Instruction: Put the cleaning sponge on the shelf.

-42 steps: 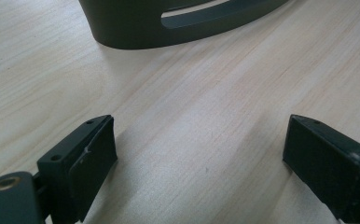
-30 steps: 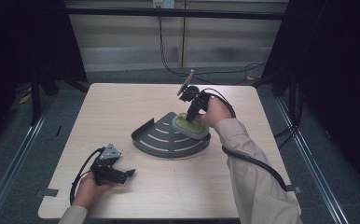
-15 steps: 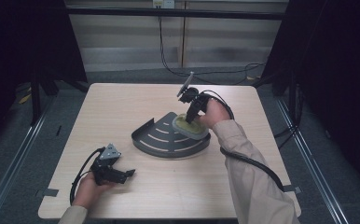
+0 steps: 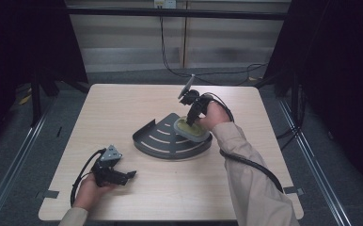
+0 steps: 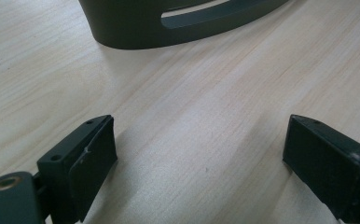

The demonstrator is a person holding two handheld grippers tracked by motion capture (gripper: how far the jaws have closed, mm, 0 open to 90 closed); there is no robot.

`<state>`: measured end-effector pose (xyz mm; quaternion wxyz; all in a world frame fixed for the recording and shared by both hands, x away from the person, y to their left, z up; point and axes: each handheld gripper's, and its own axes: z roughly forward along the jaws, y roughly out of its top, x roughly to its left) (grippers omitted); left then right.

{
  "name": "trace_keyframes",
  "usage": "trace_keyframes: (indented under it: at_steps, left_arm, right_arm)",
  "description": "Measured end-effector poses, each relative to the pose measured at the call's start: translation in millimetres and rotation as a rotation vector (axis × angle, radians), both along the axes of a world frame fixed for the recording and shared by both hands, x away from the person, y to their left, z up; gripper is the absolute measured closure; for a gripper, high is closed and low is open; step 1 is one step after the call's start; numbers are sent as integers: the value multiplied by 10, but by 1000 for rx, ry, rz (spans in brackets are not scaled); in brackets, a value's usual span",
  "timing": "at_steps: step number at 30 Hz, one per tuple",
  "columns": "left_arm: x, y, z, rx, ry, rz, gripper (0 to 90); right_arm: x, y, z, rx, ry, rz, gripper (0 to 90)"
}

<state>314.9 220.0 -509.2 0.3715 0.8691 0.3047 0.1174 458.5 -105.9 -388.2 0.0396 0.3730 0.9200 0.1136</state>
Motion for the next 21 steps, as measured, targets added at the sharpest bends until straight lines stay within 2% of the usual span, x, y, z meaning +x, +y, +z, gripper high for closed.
trace_keyframes:
  at_steps: [2,4,6,21]
  left_arm:
    - [-1,-1,-1,-2,2,0,89]
    - [0,0,0,0,0,0,89]
    - [0,0,0,1,0,0,89]
    - [0,0,0,0,0,0,89]
  right_arm:
    - [8,3,-7,-1,-14,12,709]
    - [17,8,-23,10,-6,8,709]
    - [17,27,-35,-3,-10,5,709]
    - [39,66,-121,-10,0,14,708]
